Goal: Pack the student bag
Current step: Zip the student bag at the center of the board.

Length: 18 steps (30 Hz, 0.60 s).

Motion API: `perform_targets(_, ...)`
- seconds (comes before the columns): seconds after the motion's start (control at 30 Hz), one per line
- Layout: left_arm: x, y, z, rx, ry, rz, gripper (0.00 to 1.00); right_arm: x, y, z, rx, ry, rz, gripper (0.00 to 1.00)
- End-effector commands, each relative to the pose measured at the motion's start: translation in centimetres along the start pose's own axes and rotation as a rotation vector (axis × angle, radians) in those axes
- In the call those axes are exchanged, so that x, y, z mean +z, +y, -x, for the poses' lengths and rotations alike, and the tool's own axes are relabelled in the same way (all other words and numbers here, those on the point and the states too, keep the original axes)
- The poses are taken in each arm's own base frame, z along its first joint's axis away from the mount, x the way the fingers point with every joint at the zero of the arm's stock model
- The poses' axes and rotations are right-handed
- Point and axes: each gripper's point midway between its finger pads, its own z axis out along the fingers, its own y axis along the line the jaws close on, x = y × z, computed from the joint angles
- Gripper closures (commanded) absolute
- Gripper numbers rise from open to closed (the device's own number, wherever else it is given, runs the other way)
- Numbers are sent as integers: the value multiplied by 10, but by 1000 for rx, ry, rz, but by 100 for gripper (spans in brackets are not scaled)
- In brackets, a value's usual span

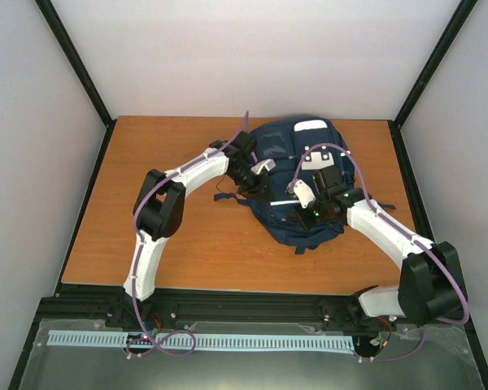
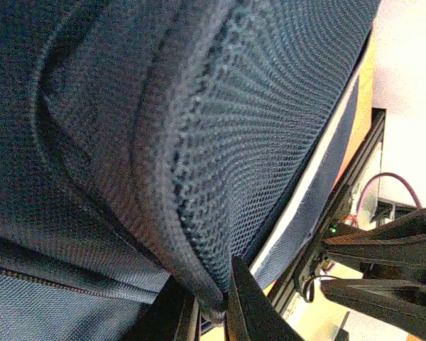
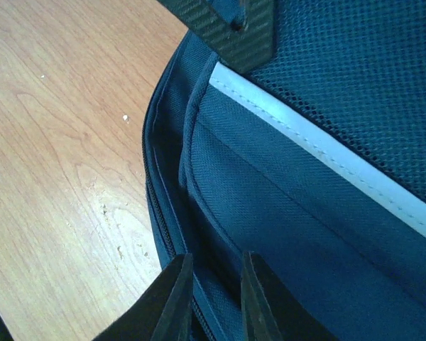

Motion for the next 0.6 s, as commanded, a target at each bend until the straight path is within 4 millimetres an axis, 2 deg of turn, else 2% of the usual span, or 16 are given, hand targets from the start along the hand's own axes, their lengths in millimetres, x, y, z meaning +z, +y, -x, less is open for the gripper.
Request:
perform_targets(0.0,-7,-42,9,79,-6,-131,99,0,4,0,-45,-12,1,81)
perform_targets(0.13,-9,-51,14,98,-11,-170,99,-2,5,-9,-49,14,-7,80)
perform_targets(0.27,-10,-56,18,113,-16,-185,99,-3,1,-13,-64,25,-36,73)
perform_targets(0.57,-13,-61,21,134,-24,-196,99,3,-14,-23,-137,73,-109,73)
